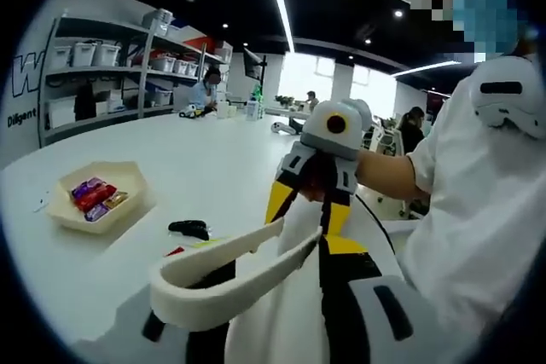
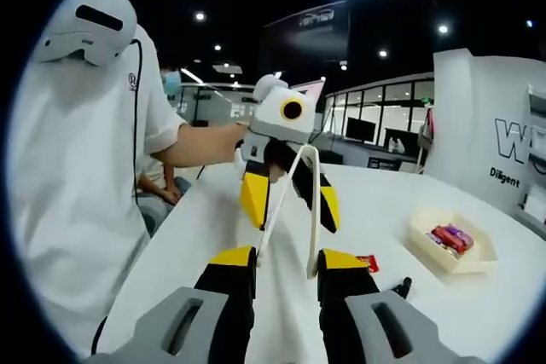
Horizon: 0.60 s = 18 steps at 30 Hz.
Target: Place the target food into the container with the food tongs after gripping and lifting it, then release it inside without dropping or visibly crushing the food.
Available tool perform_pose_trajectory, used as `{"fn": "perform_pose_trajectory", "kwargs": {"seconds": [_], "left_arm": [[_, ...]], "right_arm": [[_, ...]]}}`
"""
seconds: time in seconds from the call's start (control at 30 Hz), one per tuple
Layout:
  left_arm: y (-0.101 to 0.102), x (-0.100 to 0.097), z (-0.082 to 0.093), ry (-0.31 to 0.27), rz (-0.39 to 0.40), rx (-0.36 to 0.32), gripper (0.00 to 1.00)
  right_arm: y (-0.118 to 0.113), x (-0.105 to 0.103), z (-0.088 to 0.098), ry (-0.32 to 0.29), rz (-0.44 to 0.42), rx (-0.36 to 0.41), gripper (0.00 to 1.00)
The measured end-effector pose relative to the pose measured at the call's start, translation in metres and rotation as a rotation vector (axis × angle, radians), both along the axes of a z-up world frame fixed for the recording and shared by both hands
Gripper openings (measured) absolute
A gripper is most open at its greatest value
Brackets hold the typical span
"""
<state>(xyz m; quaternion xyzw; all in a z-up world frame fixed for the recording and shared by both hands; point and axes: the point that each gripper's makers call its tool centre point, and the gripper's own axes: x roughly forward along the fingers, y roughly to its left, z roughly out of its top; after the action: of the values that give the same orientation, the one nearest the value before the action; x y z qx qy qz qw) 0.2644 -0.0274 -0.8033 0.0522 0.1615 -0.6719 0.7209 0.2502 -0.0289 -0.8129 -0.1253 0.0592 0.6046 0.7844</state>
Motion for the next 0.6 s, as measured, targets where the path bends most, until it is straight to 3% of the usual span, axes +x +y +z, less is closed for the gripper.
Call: {"fn": "perform_pose_trajectory", "kwargs": {"seconds": [0.23, 0.33, 0.6], "left_arm": [[-0.006, -0.007, -0.004, 0.013, -0.024, -0.021, 0.32], [-0.008, -0.009, 0.001, 0.032, -0.031, -0.072, 0.29], [-0.006, -0.013, 0.005, 0.030, -0.050, -0.093, 0.25]], "right_arm": [[0.003, -0.002, -0.002, 0.002, 0.016, 0.008, 0.22], [0.004, -0.003, -0.001, 0.004, 0.021, 0.013, 0.21], [0.008, -0.005, -0.001, 0.014, 0.035, 0.013, 0.21]]}}
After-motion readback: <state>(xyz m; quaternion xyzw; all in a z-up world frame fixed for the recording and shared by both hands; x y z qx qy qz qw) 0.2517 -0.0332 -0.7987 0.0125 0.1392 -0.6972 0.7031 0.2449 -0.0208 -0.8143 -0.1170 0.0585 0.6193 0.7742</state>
